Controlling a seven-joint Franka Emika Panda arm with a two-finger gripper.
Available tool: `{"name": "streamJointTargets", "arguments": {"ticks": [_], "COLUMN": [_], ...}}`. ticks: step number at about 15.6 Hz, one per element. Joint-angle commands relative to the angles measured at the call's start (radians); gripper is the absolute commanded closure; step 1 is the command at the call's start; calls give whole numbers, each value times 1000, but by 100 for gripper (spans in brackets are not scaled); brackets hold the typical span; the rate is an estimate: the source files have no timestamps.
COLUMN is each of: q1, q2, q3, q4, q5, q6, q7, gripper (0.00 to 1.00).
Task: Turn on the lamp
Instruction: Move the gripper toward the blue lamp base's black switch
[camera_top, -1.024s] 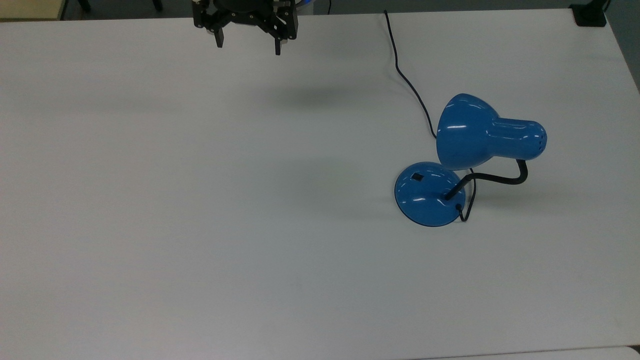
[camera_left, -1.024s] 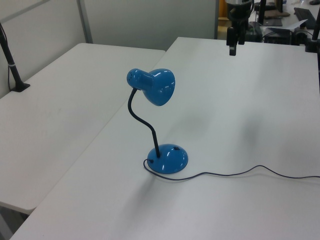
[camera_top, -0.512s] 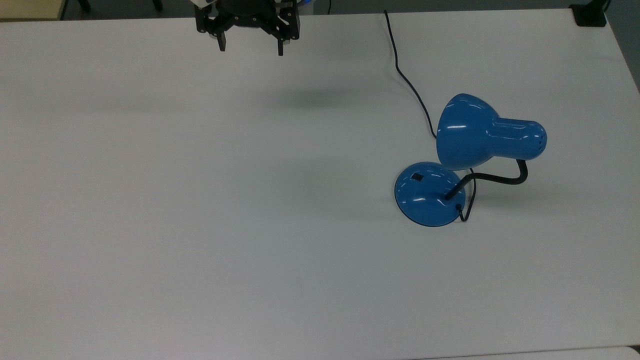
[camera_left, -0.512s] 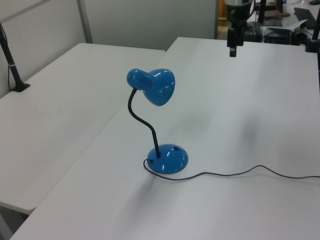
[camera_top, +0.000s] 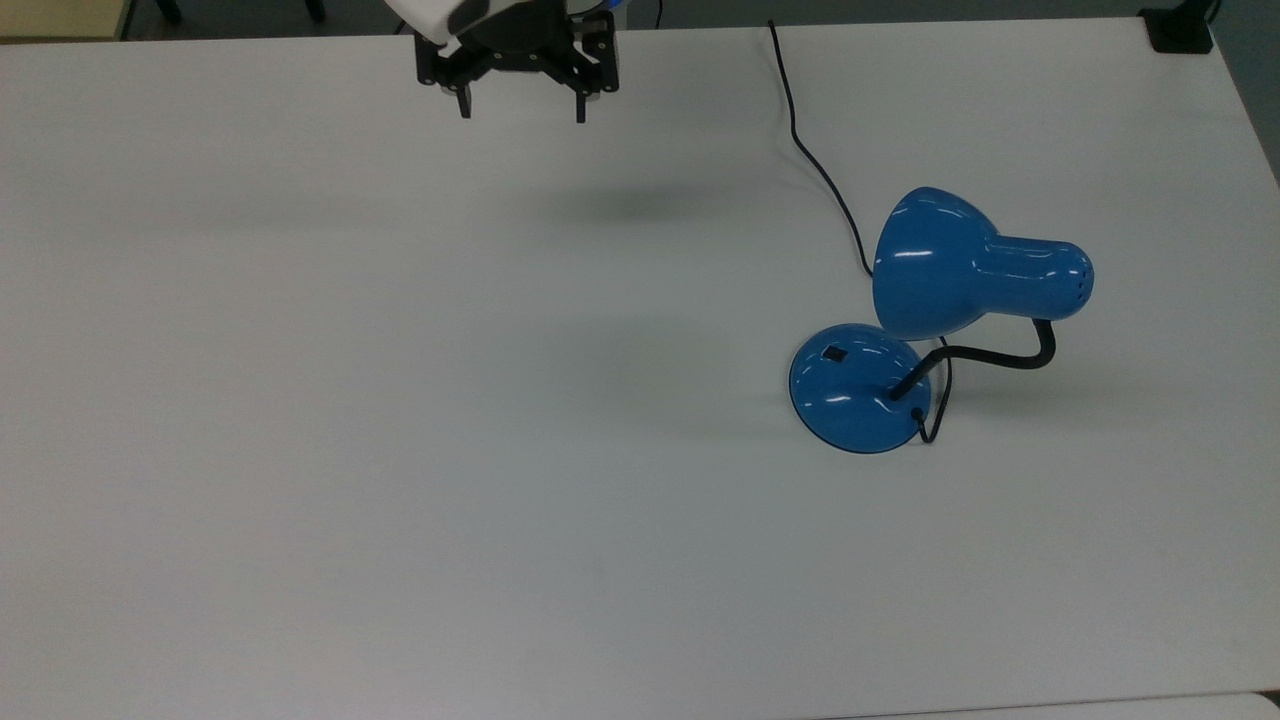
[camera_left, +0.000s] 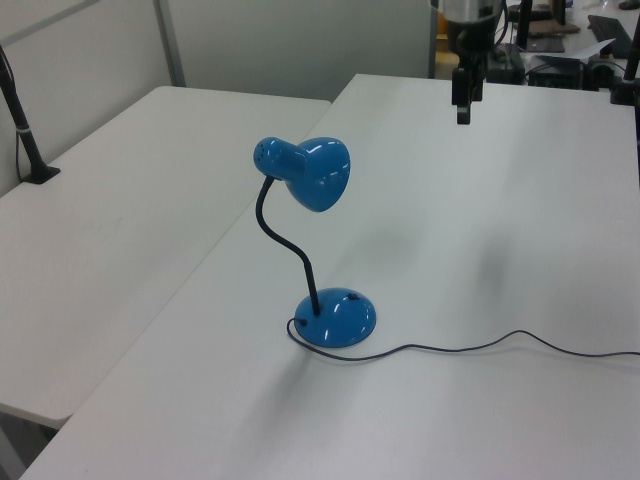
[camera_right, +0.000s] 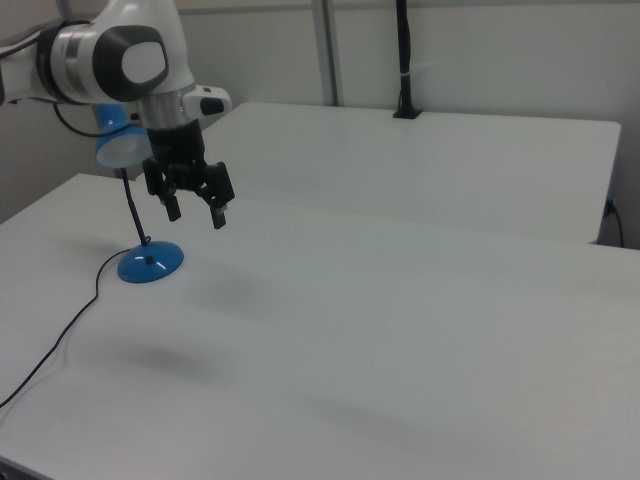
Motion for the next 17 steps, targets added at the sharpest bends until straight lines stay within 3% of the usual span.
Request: {"name": "streamJointTargets", "arguments": {"ticks": [1,2,3,6,8,10,12,14,17], "q1": [25,25,25,42,63,99,128,139,143], "q2": [34,36,36,36,36,53,80,93,126], "q3": [0,0,0,0,0,0,1,-2,0], "q4": [6,6,4,4,3,-5,-3,-6,-14], "q5": [-26,-24,-24,-12,-9,-7,17,156,310], "q6": [12,32,46,48,48,49,61,122,179], "q7": [-20,-25,-26,-104,-208,-328,-327,-237,-39], "gripper": [0,0,10,63,84,95,98,100,100]}}
